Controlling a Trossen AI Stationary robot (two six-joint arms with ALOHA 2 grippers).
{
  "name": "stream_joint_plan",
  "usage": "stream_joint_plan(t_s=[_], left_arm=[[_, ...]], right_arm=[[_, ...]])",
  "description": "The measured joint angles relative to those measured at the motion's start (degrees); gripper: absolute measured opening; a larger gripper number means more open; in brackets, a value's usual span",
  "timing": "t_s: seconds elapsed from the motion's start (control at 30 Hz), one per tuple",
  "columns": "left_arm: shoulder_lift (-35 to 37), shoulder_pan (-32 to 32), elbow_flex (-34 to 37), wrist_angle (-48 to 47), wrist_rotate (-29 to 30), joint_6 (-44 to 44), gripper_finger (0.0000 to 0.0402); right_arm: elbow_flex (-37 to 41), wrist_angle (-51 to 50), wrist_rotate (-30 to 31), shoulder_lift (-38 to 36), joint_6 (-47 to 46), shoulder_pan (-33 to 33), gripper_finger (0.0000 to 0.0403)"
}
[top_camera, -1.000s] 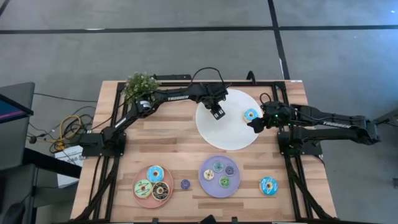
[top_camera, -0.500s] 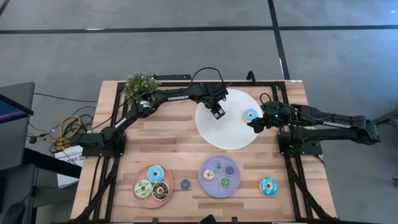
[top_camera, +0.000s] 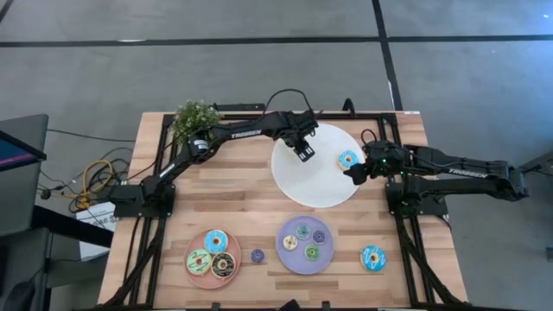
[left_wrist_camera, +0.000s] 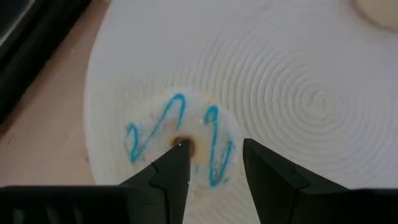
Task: Pick & Place donuts
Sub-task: Put the big white donut on the pink plate
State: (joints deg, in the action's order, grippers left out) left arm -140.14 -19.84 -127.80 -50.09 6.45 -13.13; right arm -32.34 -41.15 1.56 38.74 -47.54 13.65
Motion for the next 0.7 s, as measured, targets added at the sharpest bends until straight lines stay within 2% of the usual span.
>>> stream_joint_plan(t_s=[0.13,0.43,0.7], left_arm=[[0.0,0.85,-2.75,-2.53,1.79,-0.19,0.0139],[-0.1,2.59,-2.3,-2.55,1.56,-3.92,0.0143],[-2.62,1.98,-2.28,-1.45,1.22,-4.14,0.02]], right_arm=[[0.0,-0.03,0.0,0.0,2.38,0.0,0.026],[0.0,-0.02,0.0,0.0,3.05,0.0,0.026],[0.0,-0.04,0.0,-0.01,3.16,0.0,0.026]])
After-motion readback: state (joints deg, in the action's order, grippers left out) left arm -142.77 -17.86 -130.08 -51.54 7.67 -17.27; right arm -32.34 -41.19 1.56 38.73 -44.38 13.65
